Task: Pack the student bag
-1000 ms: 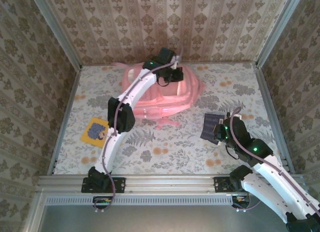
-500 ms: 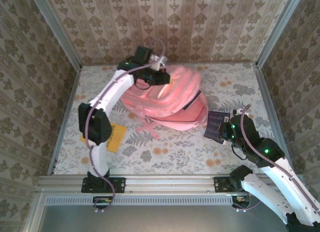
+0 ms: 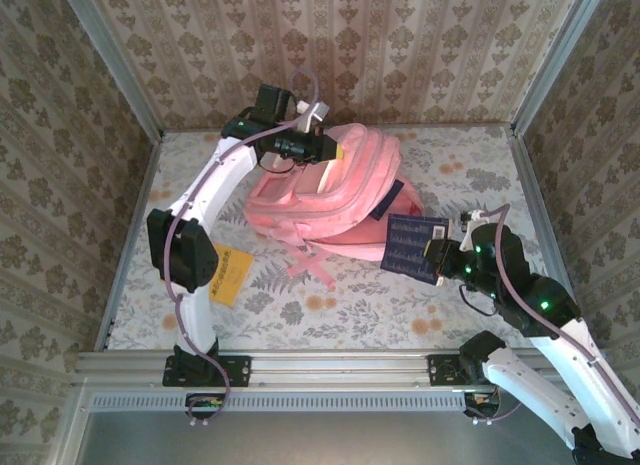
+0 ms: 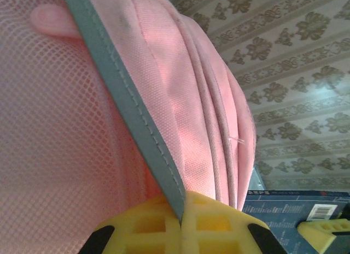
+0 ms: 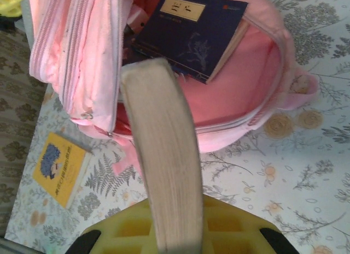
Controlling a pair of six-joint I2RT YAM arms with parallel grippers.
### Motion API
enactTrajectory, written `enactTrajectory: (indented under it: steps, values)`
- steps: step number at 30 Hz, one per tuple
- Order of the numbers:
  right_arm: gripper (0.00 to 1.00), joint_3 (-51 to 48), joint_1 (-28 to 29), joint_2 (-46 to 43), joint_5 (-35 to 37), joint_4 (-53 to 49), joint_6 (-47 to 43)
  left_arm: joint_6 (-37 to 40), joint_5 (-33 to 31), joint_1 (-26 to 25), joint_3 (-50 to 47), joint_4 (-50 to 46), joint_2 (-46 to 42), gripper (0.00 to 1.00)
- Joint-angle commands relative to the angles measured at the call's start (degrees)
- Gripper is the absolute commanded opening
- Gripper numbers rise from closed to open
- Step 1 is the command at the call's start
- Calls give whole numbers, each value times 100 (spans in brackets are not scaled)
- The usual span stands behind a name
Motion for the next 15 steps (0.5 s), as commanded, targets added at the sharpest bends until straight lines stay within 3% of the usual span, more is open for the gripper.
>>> enactTrajectory:
  steps: [1, 4, 9, 15]
  values:
    - [0, -8, -143, 95, -363, 923, 299, -102, 875, 37, 5, 709, -501, 0]
    - [0, -356, -593, 222, -833, 1902, 632, -98, 1159, 156, -77, 834, -593, 0]
    - [0, -1424, -2021, 1145, -3142, 4968, 2053, -209, 1428, 221, -257, 1133, -693, 0]
    - [0, -1569, -2115, 2694, -4039, 7070, 2366, -387, 1590, 225, -490, 1539, -733, 0]
